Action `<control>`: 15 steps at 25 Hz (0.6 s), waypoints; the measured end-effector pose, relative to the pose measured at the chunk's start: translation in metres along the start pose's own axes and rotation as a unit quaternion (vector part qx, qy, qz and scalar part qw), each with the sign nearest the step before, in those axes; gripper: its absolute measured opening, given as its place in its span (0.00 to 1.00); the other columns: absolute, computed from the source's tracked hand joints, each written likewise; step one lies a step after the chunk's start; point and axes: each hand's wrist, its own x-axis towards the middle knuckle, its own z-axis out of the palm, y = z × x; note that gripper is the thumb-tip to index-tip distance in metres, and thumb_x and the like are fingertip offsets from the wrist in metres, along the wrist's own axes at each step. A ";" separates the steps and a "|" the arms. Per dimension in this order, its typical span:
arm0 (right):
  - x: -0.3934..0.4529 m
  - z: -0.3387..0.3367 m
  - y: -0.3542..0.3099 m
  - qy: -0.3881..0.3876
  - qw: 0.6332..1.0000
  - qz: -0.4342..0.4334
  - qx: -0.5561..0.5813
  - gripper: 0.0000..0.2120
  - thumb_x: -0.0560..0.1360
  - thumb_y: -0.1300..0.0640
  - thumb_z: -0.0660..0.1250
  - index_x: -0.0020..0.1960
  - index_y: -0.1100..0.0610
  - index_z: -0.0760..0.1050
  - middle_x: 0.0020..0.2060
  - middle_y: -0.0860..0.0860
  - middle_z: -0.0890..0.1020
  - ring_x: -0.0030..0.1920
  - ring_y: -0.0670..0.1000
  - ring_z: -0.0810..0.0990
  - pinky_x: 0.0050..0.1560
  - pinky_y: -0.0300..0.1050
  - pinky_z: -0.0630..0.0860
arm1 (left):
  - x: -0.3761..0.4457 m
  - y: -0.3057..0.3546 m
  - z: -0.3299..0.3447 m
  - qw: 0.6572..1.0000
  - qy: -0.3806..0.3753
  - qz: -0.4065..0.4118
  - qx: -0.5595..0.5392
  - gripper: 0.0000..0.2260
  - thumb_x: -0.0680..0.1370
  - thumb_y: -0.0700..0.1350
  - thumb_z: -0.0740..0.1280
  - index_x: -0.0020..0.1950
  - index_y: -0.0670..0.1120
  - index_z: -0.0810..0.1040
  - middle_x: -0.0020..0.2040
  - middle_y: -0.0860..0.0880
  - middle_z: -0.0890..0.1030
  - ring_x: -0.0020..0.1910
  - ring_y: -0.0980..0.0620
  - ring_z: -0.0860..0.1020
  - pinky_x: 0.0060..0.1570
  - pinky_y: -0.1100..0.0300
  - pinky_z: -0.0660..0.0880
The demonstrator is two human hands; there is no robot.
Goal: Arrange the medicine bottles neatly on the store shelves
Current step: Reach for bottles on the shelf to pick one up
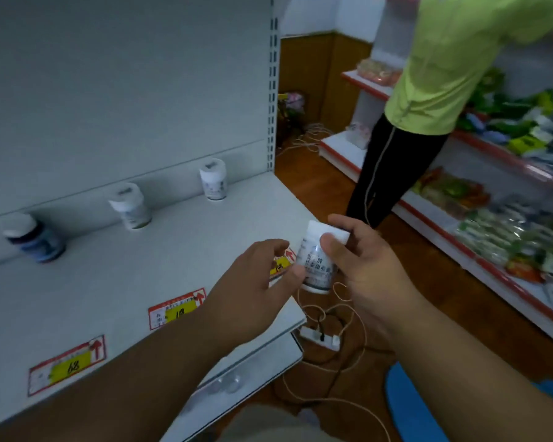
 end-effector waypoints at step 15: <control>0.191 0.064 -0.016 -0.124 0.920 -0.141 -0.345 0.23 0.73 0.53 0.74 0.62 0.44 0.65 0.61 0.48 0.74 0.60 0.49 0.74 0.59 0.47 0.77 | 0.111 -0.056 -0.049 0.949 0.193 -0.061 0.239 0.25 0.78 0.58 0.63 0.72 0.49 0.65 0.71 0.47 0.70 0.69 0.46 0.67 0.69 0.49 0.65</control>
